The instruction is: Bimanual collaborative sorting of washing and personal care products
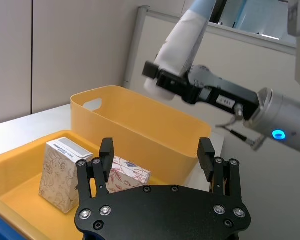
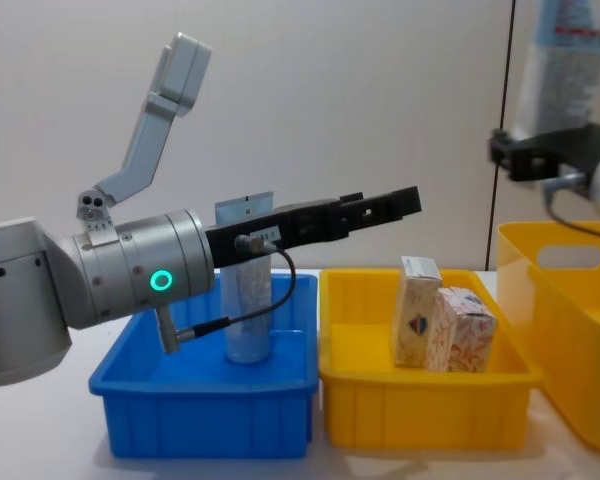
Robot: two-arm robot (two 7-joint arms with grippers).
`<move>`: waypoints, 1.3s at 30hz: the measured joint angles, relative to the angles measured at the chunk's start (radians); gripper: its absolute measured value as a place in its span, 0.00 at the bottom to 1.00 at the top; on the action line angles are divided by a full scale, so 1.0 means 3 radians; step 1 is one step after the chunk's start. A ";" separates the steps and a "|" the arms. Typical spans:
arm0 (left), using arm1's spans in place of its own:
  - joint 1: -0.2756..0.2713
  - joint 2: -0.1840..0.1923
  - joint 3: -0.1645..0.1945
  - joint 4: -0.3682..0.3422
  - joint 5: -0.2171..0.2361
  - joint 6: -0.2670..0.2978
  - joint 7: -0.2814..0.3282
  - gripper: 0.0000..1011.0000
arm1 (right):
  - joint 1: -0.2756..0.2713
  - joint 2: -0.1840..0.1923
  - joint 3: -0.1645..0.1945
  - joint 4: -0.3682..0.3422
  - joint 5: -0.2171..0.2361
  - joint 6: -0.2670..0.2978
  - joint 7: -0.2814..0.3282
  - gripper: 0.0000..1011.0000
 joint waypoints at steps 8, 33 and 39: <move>0.0000 0.0000 0.0000 0.0000 0.0000 0.0000 0.0000 0.99 | -0.0040 0.0183 0.0180 -0.0068 -0.0065 0.0077 -0.0031 0.54; 0.0000 0.0000 0.0000 0.0000 0.0000 0.0000 0.0000 0.99 | -0.0234 0.0316 0.0465 -0.0146 -0.0054 0.0757 0.0020 0.52; 0.0000 0.0000 0.0000 0.0000 0.0000 0.0000 0.0000 0.99 | -0.0177 0.0206 0.0509 -0.0004 -0.0069 0.0767 -0.0121 0.53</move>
